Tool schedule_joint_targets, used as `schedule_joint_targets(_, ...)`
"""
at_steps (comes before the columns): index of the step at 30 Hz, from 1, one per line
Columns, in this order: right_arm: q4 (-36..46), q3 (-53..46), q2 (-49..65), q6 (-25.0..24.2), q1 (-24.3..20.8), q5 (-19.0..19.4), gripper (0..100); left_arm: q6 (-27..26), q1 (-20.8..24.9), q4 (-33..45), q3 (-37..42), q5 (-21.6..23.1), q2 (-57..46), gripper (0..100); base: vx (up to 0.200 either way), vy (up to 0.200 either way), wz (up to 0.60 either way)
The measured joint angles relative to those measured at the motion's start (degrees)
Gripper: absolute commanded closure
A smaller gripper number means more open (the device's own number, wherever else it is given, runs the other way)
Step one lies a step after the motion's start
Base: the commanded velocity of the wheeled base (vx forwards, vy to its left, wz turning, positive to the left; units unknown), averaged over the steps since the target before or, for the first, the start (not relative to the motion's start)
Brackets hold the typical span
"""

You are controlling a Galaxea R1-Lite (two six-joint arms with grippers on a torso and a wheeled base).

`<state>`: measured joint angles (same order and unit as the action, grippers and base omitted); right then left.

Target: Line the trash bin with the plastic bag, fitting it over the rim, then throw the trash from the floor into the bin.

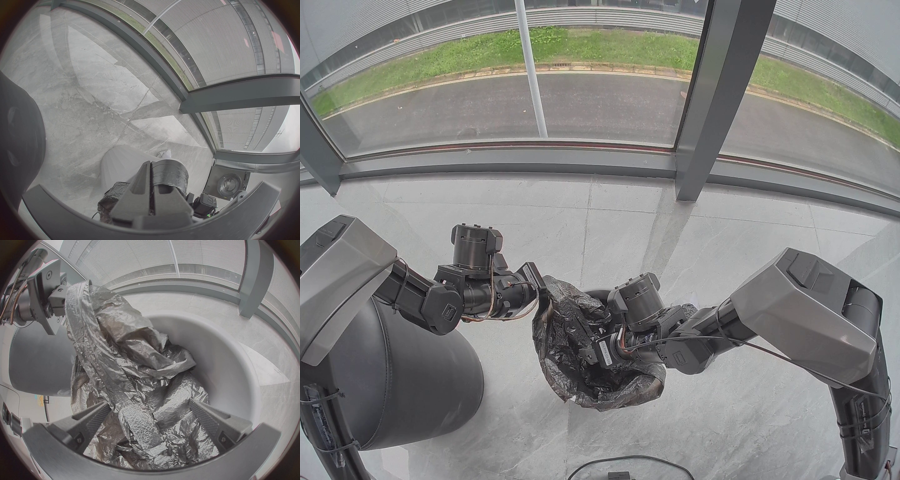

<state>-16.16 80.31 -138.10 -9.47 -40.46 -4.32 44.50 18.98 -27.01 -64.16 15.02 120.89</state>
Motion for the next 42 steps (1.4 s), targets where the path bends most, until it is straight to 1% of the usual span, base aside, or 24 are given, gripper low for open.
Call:
schedule_joint_targets(4,0.0,0.34,-0.24,-0.05,0.02,-0.04,0,0.0,0.0,-0.02,0.1,0.0,0.02,100,0.0,0.0,0.0)
schedule_joint_targets(5,-0.01,0.37,-0.28,-0.07,0.04,-0.06,100,-0.02,0.01,-0.02,0.1,0.0,0.05,100,0.0,0.0,0.0)
schedule_joint_targets(14,0.0,0.04,0.11,-0.46,-0.16,-0.09,100,-0.02,0.04,-0.02,0.1,0.0,0.13,100,0.0,0.0,0.0)
schedule_joint_targets(23,-0.04,-1.16,1.41,-0.6,-0.33,-0.96,100,-0.02,0.01,-0.11,0.05,0.0,0.38,100,0.0,0.0,0.0)
schedule_joint_targets(31,-0.04,-4.99,6.53,-0.68,-0.27,-0.99,100,-0.02,0.01,-0.11,0.16,0.0,0.38,100,0.0,0.0,0.0)
schedule_joint_targets(40,-0.39,-9.29,12.68,-0.16,2.21,-1.1,100,-0.32,0.04,-0.11,0.13,0.04,0.44,100,0.0,0.0,0.0)
schedule_joint_targets(42,-0.52,-9.7,13.48,-0.12,2.54,-1.69,100,-0.4,-0.11,-0.13,0.13,0.24,0.5,100,0.0,0.0,0.0)
